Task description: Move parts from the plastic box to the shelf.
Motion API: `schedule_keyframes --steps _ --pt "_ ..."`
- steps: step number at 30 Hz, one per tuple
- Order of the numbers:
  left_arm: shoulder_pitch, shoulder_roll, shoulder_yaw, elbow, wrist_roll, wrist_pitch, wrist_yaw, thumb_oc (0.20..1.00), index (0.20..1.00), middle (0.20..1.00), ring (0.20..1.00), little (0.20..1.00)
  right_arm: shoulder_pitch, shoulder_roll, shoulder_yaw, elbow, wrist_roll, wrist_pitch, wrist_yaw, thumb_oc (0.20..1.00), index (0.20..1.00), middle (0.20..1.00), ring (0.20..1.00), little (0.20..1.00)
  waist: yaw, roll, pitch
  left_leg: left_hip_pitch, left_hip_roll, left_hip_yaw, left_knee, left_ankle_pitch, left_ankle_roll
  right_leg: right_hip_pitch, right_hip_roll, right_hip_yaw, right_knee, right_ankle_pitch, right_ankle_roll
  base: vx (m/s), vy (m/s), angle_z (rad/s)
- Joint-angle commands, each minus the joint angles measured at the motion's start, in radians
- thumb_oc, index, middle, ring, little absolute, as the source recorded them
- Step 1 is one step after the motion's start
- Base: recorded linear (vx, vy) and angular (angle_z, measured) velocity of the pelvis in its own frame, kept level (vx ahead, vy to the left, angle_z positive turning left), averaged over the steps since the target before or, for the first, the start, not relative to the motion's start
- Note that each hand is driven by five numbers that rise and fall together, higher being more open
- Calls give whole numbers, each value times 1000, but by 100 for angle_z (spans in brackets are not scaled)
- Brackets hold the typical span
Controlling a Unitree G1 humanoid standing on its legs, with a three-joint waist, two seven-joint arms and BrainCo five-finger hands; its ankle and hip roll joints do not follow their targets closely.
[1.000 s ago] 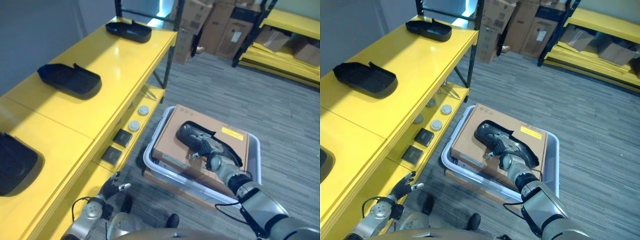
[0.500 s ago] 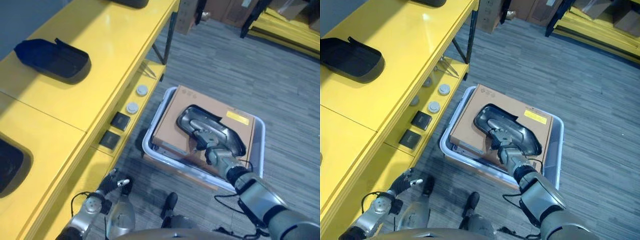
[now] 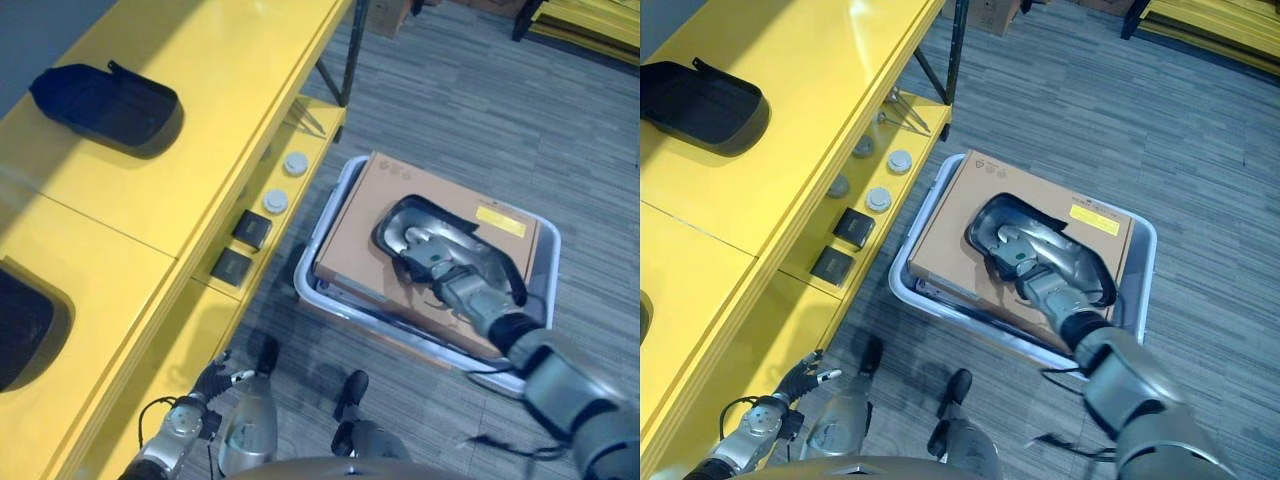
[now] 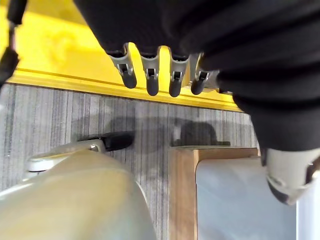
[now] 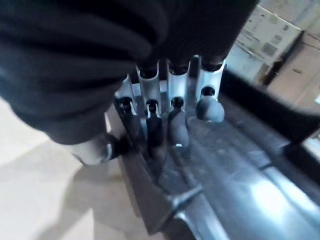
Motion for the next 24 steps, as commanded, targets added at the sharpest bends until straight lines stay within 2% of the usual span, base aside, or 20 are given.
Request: schedule_keyframes --steps 1,2,3,7,12,18,24 --pt "-37 1 -16 27 26 -42 -1 1000 1000 1000 1000 1000 -70 -101 80 -28 -89 -33 -28 200 200 200 200 200 -4 -46 8 25 22 -15 -7 -109 2 29 -25 -36 3 -135 66 0 0 0" --pt "-38 0 -16 27 26 -42 -1 1000 1000 1000 1000 1000 -71 -102 81 -29 -88 -33 -27 200 200 200 200 200 -4 -45 9 26 23 -15 -7 -110 1 30 -25 -35 3 -135 65 27 -56 -2" --pt "-42 8 -28 31 26 -43 -14 1000 1000 1000 1000 1000 -145 -173 148 -80 -82 -70 -28 200 200 200 200 200 -4 -57 9 26 28 -9 -7 -110 -3 27 -22 -35 3 -134 68 8 -37 -5" --pt "-47 17 -43 37 41 -42 -32 1000 1000 1000 1000 1000 -214 -223 234 -100 -74 -114 -16 200 200 200 200 200 1 -61 10 22 34 -3 -7 -109 -8 20 -18 -40 3 -135 70 15 -46 -8" --pt "-33 26 -44 40 38 -41 -41 1000 1000 1000 1000 1000 -276 -253 292 -85 -81 -126 -17 200 200 200 200 200 6 -60 15 15 40 2 -7 -103 -13 12 -16 -39 3 -133 71 9 -27 -1" --pt "-27 33 -35 58 31 -39 -46 1000 1000 1000 1000 1000 -294 -236 352 -34 -136 -126 -10 200 200 200 200 200 23 -56 28 -7 47 -4 -7 -93 -19 -7 -7 -45 3 -135 68 19 -47 0" --pt "-34 38 -33 37 -13 -40 -33 1000 1000 1000 1000 1000 -318 -214 400 -3 -177 -123 -13 200 200 200 200 200 51 -44 67 -56 56 -19 -5 -73 -28 -43 -2 -62 3 -135 66 -8 -47 3"
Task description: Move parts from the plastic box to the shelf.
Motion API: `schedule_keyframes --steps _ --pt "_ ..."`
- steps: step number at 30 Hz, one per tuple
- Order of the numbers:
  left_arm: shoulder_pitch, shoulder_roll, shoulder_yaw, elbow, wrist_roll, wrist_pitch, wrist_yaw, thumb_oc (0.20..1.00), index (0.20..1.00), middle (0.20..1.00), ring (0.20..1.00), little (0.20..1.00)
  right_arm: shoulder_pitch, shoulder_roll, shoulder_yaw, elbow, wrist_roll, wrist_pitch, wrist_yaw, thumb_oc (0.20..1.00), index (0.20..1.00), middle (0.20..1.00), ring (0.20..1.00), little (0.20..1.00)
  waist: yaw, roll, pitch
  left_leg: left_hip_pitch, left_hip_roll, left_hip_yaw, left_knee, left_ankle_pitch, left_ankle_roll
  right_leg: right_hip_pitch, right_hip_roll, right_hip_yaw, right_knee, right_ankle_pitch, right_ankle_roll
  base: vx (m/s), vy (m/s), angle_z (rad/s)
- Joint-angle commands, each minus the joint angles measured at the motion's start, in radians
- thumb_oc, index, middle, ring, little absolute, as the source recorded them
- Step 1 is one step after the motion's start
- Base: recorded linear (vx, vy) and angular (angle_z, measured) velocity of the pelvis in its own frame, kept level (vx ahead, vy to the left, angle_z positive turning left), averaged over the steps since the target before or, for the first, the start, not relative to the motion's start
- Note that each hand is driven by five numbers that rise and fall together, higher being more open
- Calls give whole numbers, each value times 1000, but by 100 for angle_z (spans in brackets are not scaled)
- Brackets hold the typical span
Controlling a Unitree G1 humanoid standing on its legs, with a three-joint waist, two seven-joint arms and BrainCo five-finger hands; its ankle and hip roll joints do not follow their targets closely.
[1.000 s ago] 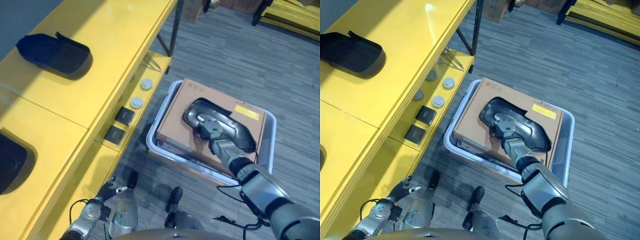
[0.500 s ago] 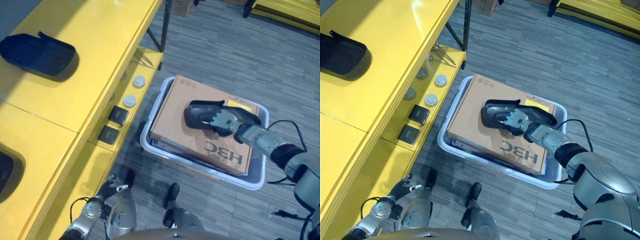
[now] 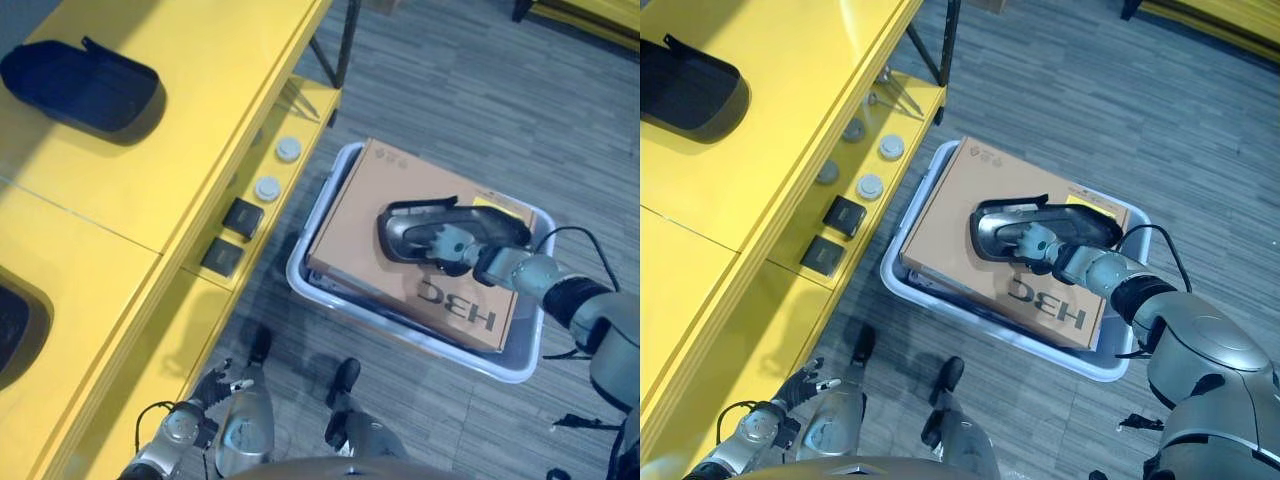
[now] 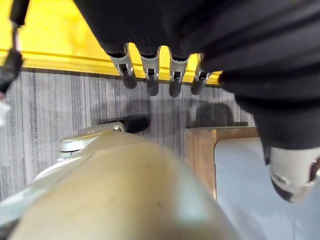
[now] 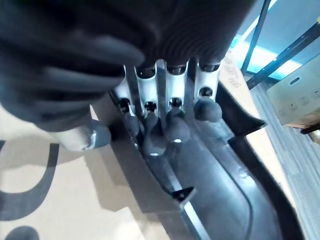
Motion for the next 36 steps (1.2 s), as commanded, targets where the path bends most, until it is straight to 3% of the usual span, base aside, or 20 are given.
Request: schedule_keyframes --steps 1,8,9,15,16,17,21,24,32,35,36 --pt "-38 23 -15 -3 -34 -23 13 1000 1000 1000 1000 1000 -115 -48 90 -4 -26 29 -15 200 200 200 200 200 28 -21 53 8 32 -25 -5 -83 -12 26 -23 -61 3 -138 70 -23 -71 8" --pt "-84 34 -13 16 -82 -17 57 1000 1000 1000 1000 1000 -183 -34 175 -48 -38 21 -81 200 200 200 200 200 55 -47 82 -69 57 -48 -6 -60 -33 -43 5 -79 3 -139 63 12 -101 6" --pt "-88 36 -15 22 -83 -15 58 1000 1000 1000 1000 1000 -185 -31 181 -67 -42 19 -94 200 200 200 200 200 56 -52 76 -64 68 -57 -6 -80 -37 -34 15 -65 3 -162 67 104 -116 3" --pt "-93 54 -31 5 -93 -10 52 1000 1000 1000 1000 1000 -151 1 181 -148 -47 -10 -124 200 200 200 200 200 73 -61 70 -49 80 -60 -4 -86 -41 -12 34 -74 3 -181 54 31 -57 -1" --pt "-91 56 -27 6 -90 -9 49 1000 1000 1000 1000 1000 -150 1 181 -165 -39 -19 -129 263 263 263 263 263 72 -59 65 -42 84 -59 -4 -87 -43 -6 34 -75 3 -183 53 -75 30 0" --pt "-81 55 -14 12 -83 -7 44 1000 1000 1000 1000 1000 -150 -7 181 -198 -17 -33 -134 1000 1000 1000 1000 1000 70 -58 60 -37 77 -46 -4 -67 -38 -4 27 -89 3 -165 48 0 0 0" --pt "-63 53 -1 26 -60 -2 33 1000 1000 1000 1000 1000 -152 -25 181 -249 11 -57 -136 1000 1000 1000 1000 1000 58 -57 30 2 86 -45 -5 -95 -40 32 31 -70 3 -192 50 27 11 2" --pt "-47 61 6 37 -38 -1 24 1000 1000 1000 1000 1000 -151 -47 181 -281 14 -71 -125 1000 1000 1000 1000 1000 56 -61 14 23 79 -29 -5 -82 -35 48 18 -85 3 -176 47 -32 43 2" --pt "0 61 69 42 -9 3 12 1000 1000 1000 1000 1000 -69 -138 120 -317 30 -97 -64 1000 1000 1000 1000 1000 26 -80 -74 169 73 8 0 -139 -21 175 4 -65 3 -189 53 69 29 -4" --pt "16 47 90 51 -3 0 14 1000 1000 1000 1000 1000 34 -172 2 -269 43 -63 -96 1000 1000 1000 1000 1000 1 -80 -107 218 60 28 0 -151 -11 211 -6 -52 3 -185 58 41 90 -11" --pt "29 37 97 55 -1 -1 9 1000 1000 1000 1000 1000 149 -163 -133 -221 64 -22 -123 1000 1000 1000 1000 1000 -14 -77 -131 248 54 43 -2 -162 -6 232 -10 -43 3 -185 60 31 92 -16"
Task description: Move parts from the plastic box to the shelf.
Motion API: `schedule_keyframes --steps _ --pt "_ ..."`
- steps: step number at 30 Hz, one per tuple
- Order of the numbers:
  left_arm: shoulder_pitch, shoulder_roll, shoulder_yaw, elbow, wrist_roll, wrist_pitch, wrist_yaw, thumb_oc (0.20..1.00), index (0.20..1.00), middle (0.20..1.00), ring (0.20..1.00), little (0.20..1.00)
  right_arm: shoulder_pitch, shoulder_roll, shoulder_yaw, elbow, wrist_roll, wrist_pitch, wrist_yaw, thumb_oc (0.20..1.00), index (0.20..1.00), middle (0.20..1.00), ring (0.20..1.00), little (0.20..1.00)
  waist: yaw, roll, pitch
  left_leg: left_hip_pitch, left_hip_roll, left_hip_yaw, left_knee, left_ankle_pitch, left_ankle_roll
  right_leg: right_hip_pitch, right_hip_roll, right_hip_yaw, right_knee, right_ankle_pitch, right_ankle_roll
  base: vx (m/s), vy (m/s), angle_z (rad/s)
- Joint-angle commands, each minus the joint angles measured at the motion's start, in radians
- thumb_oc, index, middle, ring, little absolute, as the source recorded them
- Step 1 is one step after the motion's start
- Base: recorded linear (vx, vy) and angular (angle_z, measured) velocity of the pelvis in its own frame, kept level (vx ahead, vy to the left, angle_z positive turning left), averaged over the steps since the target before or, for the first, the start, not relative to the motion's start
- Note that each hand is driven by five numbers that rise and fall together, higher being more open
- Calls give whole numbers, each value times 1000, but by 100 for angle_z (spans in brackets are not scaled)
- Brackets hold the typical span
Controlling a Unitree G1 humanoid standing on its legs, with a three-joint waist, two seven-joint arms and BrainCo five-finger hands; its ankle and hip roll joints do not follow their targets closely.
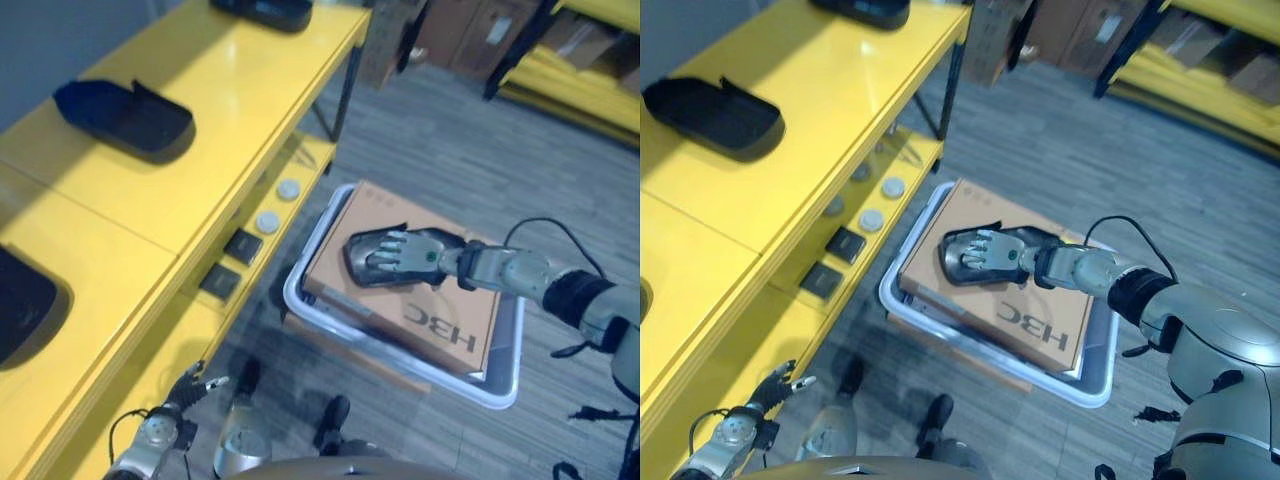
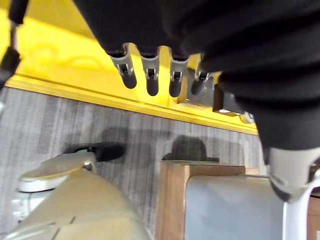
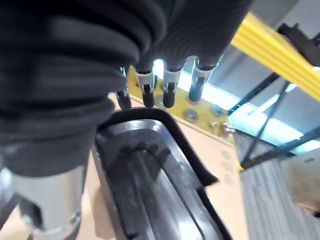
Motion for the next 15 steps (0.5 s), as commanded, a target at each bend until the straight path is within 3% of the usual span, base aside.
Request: schedule_keyframes --steps 1,2,3,4,7,8,9,15 --pt "-32 -4 -13 51 25 -25 -10 1000 1000 1000 1000 1000 52 -49 -44 38 57 72 -51 1000 1000 1000 1000 1000 -5 -40 -11 66 32 24 -1 -132 9 59 -24 -47 3 -157 63 51 94 -21" --pt "-28 -13 -8 52 25 -26 -9 1000 1000 1000 1000 1000 130 -16 -158 68 92 112 -67 1000 1000 1000 1000 1000 -16 -34 -21 81 27 31 -2 -139 13 68 -27 -41 3 -155 64 42 106 -24" --pt "-17 -31 0 51 26 -24 -5 1000 1000 1000 1000 1000 279 56 -371 89 197 162 -81 1000 1000 1000 1000 1000 -36 -21 -36 108 20 44 -4 -155 21 85 -30 -33 3 -153 66 33 112 -27" --pt "-19 -25 -7 51 25 -24 -5 1000 1000 1000 1000 1000 294 55 -386 85 195 163 -81 1000 1000 1000 1000 1000 -30 -27 -37 104 16 43 -6 -149 24 81 -35 -34 3 -150 67 42 116 -22" --pt "3 -65 9 68 31 -14 6 1000 1000 1000 1000 1000 521 217 -711 53 455 228 -62 1000 1000 1000 1000 1000 -58 -10 -54 143 3 59 -7 -175 40 107 -43 -14 3 -146 69 57 111 -22" --pt "15 -74 13 71 36 -9 13 1000 1000 1000 1000 1000 575 278 -783 45 526 249 -61 1000 1000 1000 1000 1000 -64 -5 -59 152 -3 62 -7 -183 47 113 -47 -9 3 -145 70 59 165 -35" --pt "22 -94 16 79 52 3 34 1000 1000 1000 1000 1000 633 414 -885 56 681 270 -64 1000 1000 1000 1000 1000 -74 4 -66 170 -13 66 -7 -198 59 124 -55 4 3 -142 70 38 127 -29" --pt "22 -109 4 83 56 15 69 1000 1000 1000 1000 1000 570 570 -909 168 823 313 -99 1000 1000 1000 1000 1000 -80 17 -68 173 -38 60 -7 -203 80 124 -71 21 3 -131 72 -10 100 -15"
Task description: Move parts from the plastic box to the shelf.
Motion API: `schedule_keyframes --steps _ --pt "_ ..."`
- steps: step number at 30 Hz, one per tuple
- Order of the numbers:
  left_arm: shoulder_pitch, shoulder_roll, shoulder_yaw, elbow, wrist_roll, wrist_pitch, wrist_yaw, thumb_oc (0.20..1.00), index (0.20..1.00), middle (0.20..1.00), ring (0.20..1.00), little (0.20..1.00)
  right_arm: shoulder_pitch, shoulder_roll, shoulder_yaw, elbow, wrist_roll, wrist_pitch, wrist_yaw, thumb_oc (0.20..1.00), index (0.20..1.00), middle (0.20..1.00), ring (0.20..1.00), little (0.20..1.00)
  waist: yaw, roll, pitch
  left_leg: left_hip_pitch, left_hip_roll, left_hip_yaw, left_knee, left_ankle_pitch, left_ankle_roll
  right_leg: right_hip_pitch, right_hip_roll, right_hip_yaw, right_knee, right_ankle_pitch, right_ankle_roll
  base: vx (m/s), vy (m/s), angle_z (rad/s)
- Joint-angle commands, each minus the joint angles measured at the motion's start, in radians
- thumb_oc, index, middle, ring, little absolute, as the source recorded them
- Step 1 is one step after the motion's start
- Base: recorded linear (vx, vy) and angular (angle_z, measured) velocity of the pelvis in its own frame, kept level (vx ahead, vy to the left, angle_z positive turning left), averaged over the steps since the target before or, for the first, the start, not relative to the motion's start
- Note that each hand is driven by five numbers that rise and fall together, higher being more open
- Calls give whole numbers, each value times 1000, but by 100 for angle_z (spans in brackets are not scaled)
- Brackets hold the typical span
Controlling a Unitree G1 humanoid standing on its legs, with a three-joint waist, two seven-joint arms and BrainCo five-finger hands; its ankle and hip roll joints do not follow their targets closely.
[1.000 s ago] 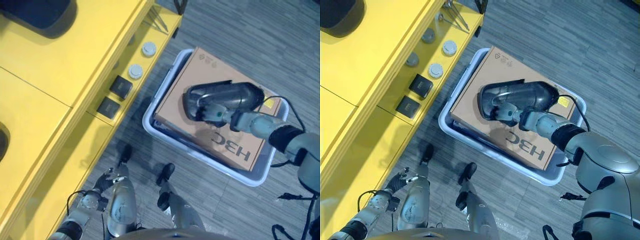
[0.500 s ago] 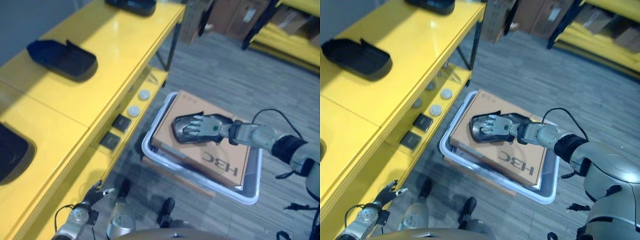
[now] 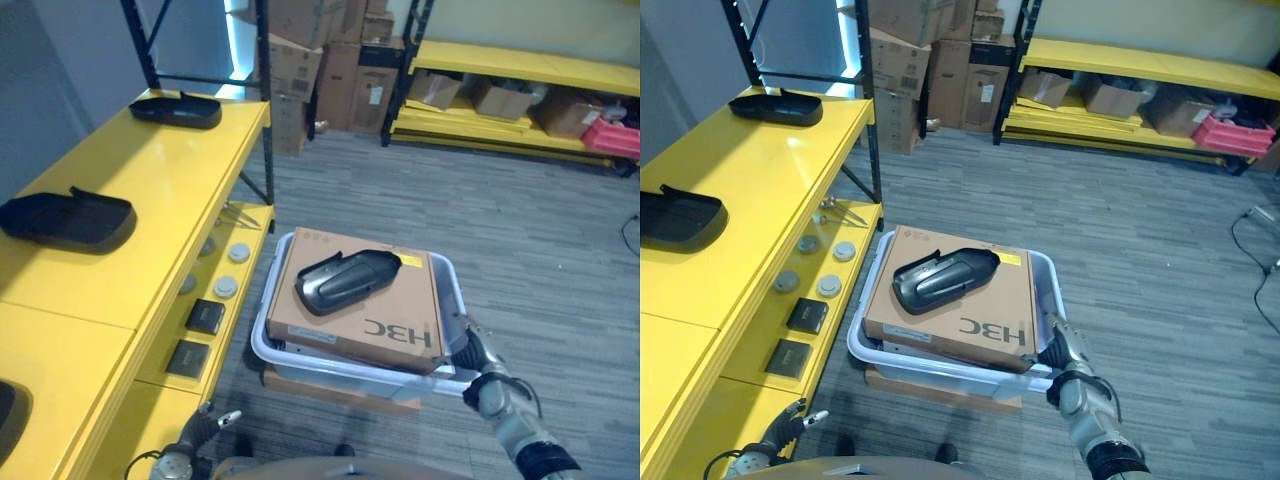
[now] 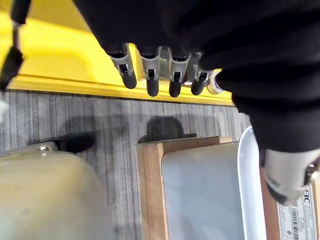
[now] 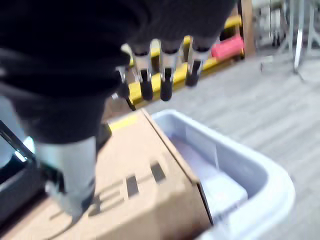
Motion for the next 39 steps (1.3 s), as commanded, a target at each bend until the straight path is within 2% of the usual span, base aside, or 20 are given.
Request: schedule_keyframes --steps 1,3,4,8,11,17,22,24,32,36,39 --pt "-64 25 -51 37 11 7 56 1000 1000 1000 1000 1000 -252 77 -4 111 248 -1 -108 1000 1000 1000 1000 1000 67 -33 22 37 -28 -45 0 -150 58 42 -54 -56 4 -120 64 -44 100 -3" --pt "-76 26 -74 48 9 21 75 1000 1000 1000 1000 1000 -345 148 -53 255 455 -12 -155 1000 1000 1000 1000 1000 79 -30 24 31 -39 -50 0 -150 65 36 -62 -54 4 -111 67 -46 120 -7" --pt "-77 26 -74 48 9 22 75 1000 1000 1000 1000 1000 -349 148 -52 259 457 -14 -155 1000 1000 1000 1000 1000 80 -31 26 30 -40 -50 0 -150 65 36 -62 -54 4 -111 67 -31 79 -5" --pt "-95 36 -74 68 -8 31 98 1000 1000 1000 1000 1000 -480 182 -90 312 641 -53 -180 1000 1000 1000 1000 1000 99 -41 33 9 -54 -53 0 -145 72 14 -71 -52 4 -93 76 -27 60 14" --pt "-99 43 -67 76 -16 30 108 1000 1000 1000 1000 1000 -529 184 -86 301 647 -55 -196 1000 1000 1000 1000 1000 104 -48 38 -3 -58 -54 0 -141 72 2 -75 -53 4 -87 79 -28 33 11" --pt "-117 40 -81 113 -32 35 123 1000 1000 1000 1000 1000 -648 198 -129 413 704 -65 -273 1000 1000 1000 1000 1000 122 -62 56 -38 -65 -67 0 -129 73 -22 -80 -65 4 -75 84 -31 11 0" --pt "-137 28 -107 156 -25 32 132 1000 1000 1000 1000 1000 -695 211 -125 593 680 -29 -311 1000 1000 1000 1000 1000 143 -70 78 -63 -67 -82 0 -119 72 -34 -82 -86 4 -72 87 -31 -7 9" --pt "-140 22 -108 174 -30 35 145 1000 1000 1000 1000 1000 -705 247 -107 581 664 -24 -333 1000 1000 1000 1000 1000 140 -73 86 -67 -65 -84 0 -116 72 -37 -81 -86 4 -70 87 -27 -8 19" --pt "-187 8 -119 202 -62 14 173 1000 1000 1000 1000 1000 -715 280 -77 654 655 -11 -311 1000 1000 1000 1000 1000 134 -82 146 -120 -63 -90 0 -91 69 -83 -76 -88 4 -58 84 -50 -5 0" --pt "-237 17 -150 190 -69 -1 177 1000 1000 1000 1000 1000 -747 244 -90 681 669 -15 -311 1000 1000 1000 1000 1000 143 -72 183 -178 -66 -113 0 -70 65 -129 -78 -103 4 -52 83 -110 -10 10" --pt "-275 26 -197 152 -92 -14 180 1000 1000 1000 1000 1000 -818 165 -118 728 731 -12 -320 1000 1000 1000 1000 1000 182 -39 234 -257 -70 -154 0 -38 50 -179 -80 -140 4 -47 82 -94 -18 22"
